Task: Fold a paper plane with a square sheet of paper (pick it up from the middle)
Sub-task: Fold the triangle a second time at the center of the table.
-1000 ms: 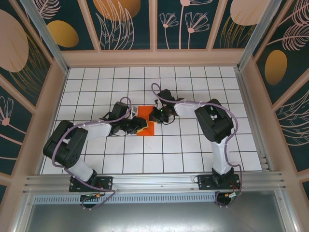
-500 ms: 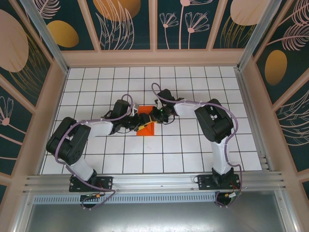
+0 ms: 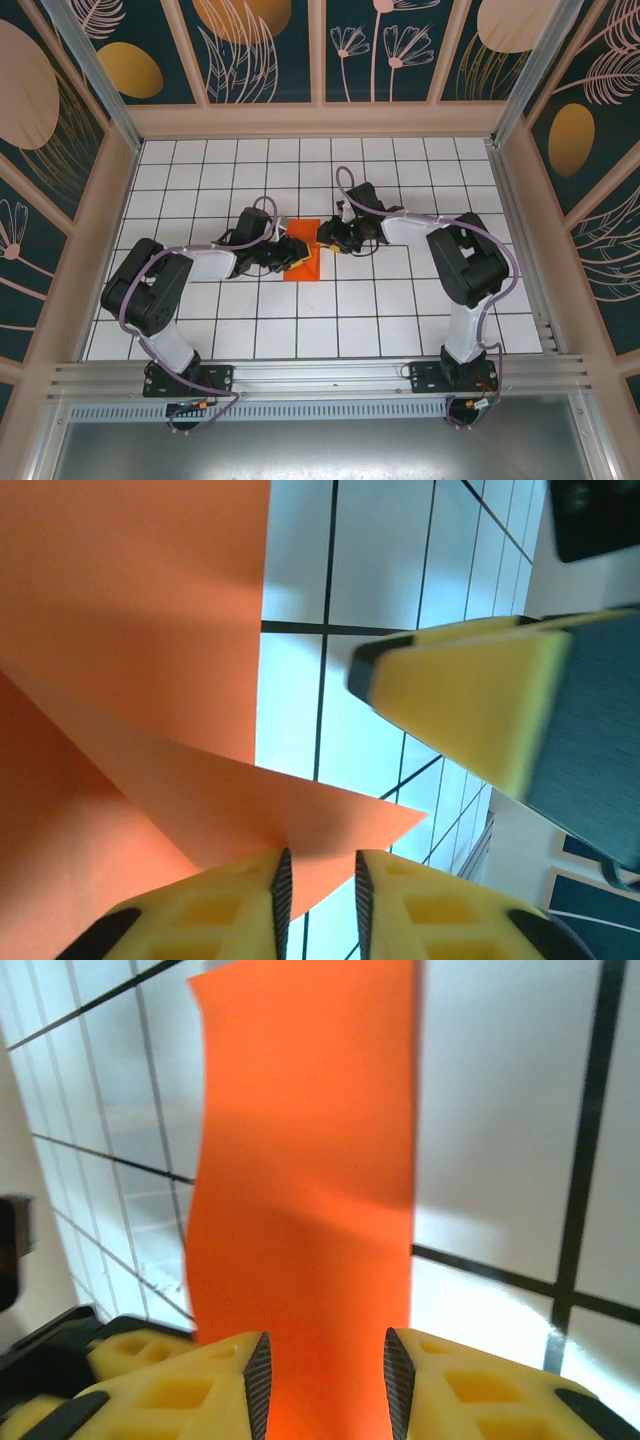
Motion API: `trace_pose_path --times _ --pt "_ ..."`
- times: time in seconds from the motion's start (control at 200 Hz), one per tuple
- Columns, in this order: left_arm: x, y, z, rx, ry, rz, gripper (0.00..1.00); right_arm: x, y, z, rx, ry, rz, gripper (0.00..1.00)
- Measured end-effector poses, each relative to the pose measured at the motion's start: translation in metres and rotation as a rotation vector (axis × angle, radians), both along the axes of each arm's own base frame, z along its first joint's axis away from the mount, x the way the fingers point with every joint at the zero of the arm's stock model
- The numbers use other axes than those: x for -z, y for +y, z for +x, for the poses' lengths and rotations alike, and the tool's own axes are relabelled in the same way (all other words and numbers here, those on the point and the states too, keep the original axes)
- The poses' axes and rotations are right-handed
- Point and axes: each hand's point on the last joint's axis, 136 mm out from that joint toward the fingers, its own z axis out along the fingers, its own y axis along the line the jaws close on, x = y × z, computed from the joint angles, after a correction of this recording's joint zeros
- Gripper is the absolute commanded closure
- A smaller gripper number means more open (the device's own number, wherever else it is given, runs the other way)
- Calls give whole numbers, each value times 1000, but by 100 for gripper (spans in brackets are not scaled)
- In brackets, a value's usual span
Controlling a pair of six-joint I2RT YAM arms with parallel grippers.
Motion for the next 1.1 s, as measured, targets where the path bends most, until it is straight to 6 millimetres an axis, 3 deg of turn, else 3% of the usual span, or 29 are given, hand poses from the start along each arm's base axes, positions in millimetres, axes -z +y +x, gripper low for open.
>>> trace_pose_path --times 0.19,0.736,1.101 --pt "10 1 -1 0 25 13 80 -4 0 -5 -10 -25 31 61" --pt "11 1 -1 -2 24 16 82 -3 11 -18 -54 -28 56 70" --pt "11 1 -1 -2 24 15 83 0 10 -23 -75 -26 54 92"
